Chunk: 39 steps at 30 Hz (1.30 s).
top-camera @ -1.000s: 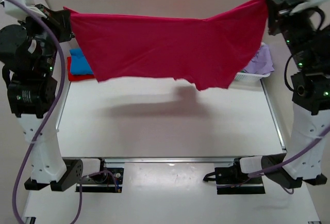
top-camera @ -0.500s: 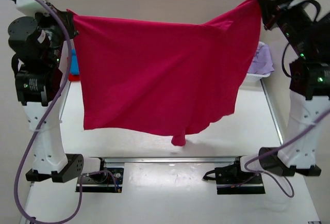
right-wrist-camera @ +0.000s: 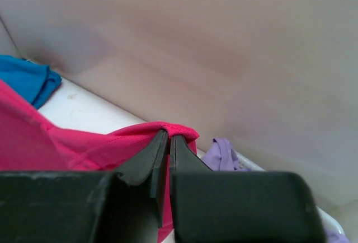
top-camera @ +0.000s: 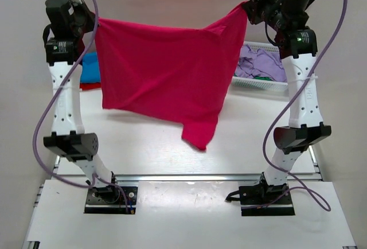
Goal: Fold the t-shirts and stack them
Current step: Flatten out the tshirt
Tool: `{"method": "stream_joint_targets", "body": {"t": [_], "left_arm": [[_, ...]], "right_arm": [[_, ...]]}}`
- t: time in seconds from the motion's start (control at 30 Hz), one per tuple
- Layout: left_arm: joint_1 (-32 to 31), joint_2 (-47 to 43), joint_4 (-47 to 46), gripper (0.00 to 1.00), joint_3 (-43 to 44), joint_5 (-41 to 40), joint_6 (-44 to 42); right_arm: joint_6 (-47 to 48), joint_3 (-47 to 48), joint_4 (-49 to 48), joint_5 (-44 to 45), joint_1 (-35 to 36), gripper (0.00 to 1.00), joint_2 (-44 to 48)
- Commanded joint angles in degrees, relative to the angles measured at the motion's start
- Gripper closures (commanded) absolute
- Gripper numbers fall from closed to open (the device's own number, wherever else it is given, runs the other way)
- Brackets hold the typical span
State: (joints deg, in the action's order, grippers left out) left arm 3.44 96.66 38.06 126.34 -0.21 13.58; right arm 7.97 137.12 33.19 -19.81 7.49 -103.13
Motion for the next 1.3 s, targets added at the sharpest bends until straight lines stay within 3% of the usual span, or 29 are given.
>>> {"method": "stream_joint_targets", "body": {"t": [0.0, 0.13, 0.2, 0.33, 0.4, 0.6, 0.7, 0.93, 1.07, 1.2, 1.27], "left_arm": [[2.2, -0.4, -5.7, 1.0, 6.6, 5.3, 1.2], [6.0, -1.3, -9.4, 1.0, 8.1, 7.3, 3.7], [5.1, -2.1, -8.4, 1.0, 7.3, 6.6, 2.8], [3.5, -4.5, -4.4, 1.0, 4.2, 4.7, 0.6], [3.1, -7.4, -3.8, 1.0, -1.0, 4.5, 0.6], [4.3, -26.4, -10.9, 1.0, -39.3, 5.2, 2.8], [3.1, -34.7, -10.2, 1.0, -50.0, 1.7, 2.1], [-5.1, -48.2, -3.0, 1.0, -65.2, -1.5, 3.6], [-9.9, -52.9, 0.6, 1.0, -73.4, -6.2, 5.4], [-11.4, -55.9, 2.1, 1.0, -80.3, -5.2, 5.8], [-12.0, -57.5, 2.3, 1.0, -83.4, -4.7, 6.8]], "right_arm": [[0.5, 5.6, -10.8, 0.2, -0.9, 1.0, 2.5], [-3.7, 4.1, -14.2, -5.7, -7.3, 1.0, 5.9], [-4.8, 0.7, -14.6, -7.2, -9.1, 1.0, 8.0], [-1.1, -8.4, -12.1, -5.5, -7.9, 1.0, 11.0], [0.3, -14.8, -12.3, -3.0, -4.9, 1.0, 13.4], [0.8, -43.7, -15.3, 1.3, -0.2, 1.0, 23.7], [0.6, -54.5, -14.8, 3.2, 1.5, 1.0, 29.8], [-2.9, -74.3, -9.9, 4.4, 3.2, 1.0, 41.9], [-5.3, -80.2, -5.4, 4.0, 3.8, 1.0, 46.7], [-8.0, -85.9, 0.5, 5.6, 6.4, 1.0, 52.1], [-9.7, -88.8, 3.3, 4.4, 4.5, 1.0, 54.8]]}}
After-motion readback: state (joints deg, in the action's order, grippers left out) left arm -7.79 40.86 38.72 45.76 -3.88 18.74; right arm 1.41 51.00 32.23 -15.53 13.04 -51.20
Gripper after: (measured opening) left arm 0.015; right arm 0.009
